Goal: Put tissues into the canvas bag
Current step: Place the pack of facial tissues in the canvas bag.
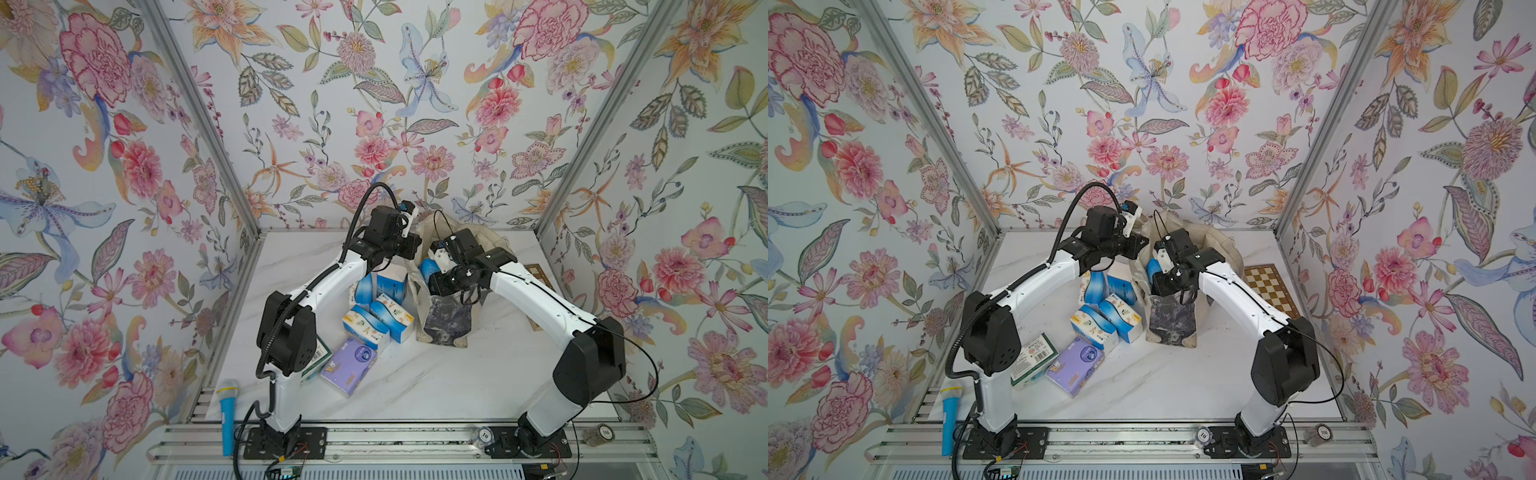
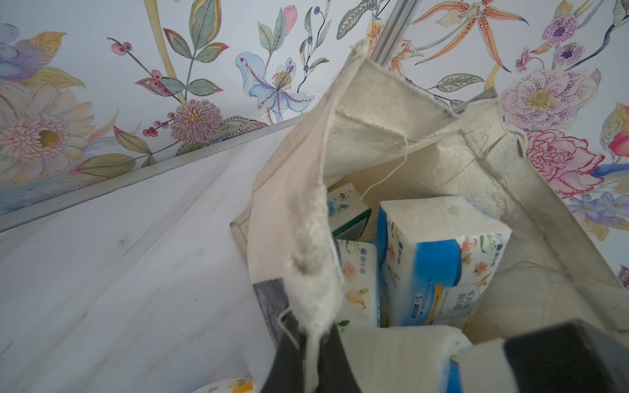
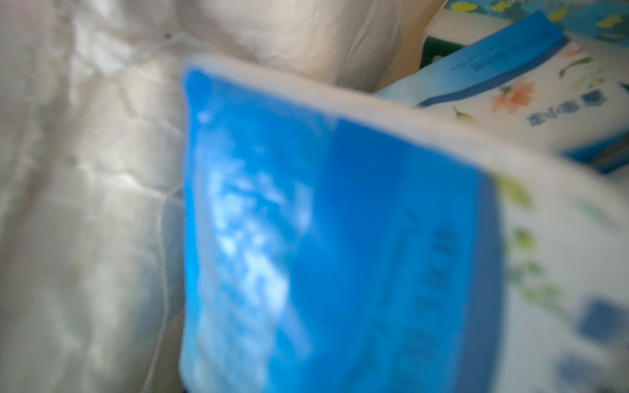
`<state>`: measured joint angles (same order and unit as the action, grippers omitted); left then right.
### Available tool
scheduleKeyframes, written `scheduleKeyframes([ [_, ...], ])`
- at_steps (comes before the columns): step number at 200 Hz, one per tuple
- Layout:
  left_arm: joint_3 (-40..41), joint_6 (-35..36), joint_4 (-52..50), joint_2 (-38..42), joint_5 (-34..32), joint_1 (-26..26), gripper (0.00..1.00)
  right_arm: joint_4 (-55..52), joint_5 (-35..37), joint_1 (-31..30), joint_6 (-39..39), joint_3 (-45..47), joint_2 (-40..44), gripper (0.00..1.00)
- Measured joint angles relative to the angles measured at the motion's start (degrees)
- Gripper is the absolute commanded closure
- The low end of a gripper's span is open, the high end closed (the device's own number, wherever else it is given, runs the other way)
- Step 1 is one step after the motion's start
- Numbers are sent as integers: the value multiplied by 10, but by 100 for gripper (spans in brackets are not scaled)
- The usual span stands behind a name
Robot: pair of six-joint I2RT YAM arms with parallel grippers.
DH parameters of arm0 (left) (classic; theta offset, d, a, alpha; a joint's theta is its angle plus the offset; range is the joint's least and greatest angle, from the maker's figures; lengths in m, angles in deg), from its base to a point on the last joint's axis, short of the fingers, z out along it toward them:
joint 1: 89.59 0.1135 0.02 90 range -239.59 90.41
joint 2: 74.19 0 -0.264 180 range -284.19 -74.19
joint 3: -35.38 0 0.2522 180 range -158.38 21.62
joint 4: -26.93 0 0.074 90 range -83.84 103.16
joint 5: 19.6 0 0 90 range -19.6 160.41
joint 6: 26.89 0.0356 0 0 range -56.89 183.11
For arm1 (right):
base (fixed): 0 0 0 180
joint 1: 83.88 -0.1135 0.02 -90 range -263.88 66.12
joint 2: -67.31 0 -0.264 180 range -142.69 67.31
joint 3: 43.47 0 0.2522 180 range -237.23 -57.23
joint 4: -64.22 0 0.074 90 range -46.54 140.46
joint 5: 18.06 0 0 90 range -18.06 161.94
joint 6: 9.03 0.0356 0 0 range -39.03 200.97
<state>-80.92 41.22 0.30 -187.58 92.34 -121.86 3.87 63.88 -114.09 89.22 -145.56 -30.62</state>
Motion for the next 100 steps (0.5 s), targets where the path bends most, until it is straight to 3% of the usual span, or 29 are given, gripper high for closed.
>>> scheduleKeyframes([
  [60,-3,2,-1,-2,-14,0,100,-12,45,0,6,-53,-34,23],
  [100,-3,2,0,-3,-14,0,100,-5,45,25,6,-32,39,10],
])
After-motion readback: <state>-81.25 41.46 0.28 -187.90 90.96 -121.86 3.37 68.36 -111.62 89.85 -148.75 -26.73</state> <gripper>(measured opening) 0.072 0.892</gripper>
